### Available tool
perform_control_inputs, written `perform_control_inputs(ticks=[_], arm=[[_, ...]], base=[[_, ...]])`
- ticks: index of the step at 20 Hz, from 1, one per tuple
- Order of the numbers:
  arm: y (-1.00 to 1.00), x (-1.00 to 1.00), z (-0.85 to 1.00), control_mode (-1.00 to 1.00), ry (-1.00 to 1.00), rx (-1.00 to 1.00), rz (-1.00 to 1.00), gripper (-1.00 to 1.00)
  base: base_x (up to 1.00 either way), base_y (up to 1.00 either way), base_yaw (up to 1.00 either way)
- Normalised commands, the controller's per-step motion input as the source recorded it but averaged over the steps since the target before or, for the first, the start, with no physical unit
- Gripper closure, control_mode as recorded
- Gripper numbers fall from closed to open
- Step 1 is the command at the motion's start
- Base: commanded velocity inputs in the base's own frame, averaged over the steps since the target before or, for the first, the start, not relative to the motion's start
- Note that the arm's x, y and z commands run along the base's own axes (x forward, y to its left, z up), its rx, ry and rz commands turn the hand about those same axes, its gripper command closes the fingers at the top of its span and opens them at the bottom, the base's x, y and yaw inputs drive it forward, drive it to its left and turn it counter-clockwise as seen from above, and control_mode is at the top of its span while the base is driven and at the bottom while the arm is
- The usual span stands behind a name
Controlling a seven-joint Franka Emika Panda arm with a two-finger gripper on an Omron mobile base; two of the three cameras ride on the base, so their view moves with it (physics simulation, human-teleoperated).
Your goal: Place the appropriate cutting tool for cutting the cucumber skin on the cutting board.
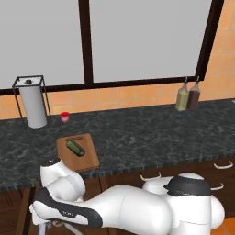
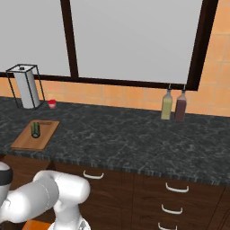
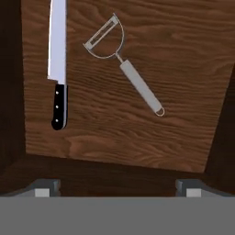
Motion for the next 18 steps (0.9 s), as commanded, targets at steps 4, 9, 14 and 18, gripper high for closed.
perform_control_inputs(ticks=[4,9,14,18], arm=[[-0.41,0.12,-0.45,-1.0,-0.01,0.0,0.2,-1.0],[-0.16,0.19,-0.44,-1.0,0.0,0.0,0.2,-1.0],[0.01,0.18,-0.58,-1.0,0.01,0.0,0.18,-1.0],[0.05,0.33,-0.58,-1.0,0.04,0.0,0.15,-1.0]], base=[[0.0,0.0,0.0],[0.0,0.0,0.0],[0.0,0.0,0.0],[0.0,0.0,0.0]])
